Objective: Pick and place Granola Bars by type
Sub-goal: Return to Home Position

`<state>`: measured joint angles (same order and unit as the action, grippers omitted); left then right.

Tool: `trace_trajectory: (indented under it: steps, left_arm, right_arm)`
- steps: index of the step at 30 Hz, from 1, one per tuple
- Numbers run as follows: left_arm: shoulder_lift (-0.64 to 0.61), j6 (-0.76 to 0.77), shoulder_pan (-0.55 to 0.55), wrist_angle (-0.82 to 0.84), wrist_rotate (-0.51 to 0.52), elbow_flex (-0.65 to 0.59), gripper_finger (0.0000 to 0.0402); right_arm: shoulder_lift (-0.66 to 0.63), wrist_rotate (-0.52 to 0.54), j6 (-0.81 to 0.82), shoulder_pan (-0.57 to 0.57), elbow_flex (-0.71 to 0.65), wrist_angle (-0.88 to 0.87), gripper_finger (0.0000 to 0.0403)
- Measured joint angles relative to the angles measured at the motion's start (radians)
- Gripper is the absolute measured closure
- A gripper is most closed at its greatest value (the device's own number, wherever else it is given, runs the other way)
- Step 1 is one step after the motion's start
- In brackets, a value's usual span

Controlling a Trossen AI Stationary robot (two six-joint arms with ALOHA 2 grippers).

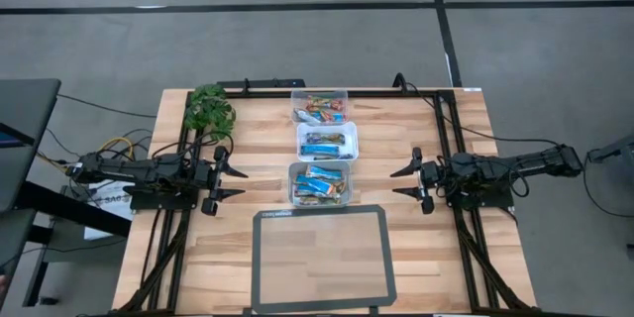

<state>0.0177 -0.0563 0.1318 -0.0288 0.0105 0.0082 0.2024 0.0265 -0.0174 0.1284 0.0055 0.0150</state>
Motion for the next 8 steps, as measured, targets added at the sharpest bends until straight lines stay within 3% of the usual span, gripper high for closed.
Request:
trace_trajectory:
  steps: [8]
  left_arm:
    - [0.000, 0.000, 0.000, 0.000, 0.000, 0.000, 0.0216]
  right_arm:
    - [0.000, 0.000, 0.000, 0.000, 0.000, 0.000, 0.0210]
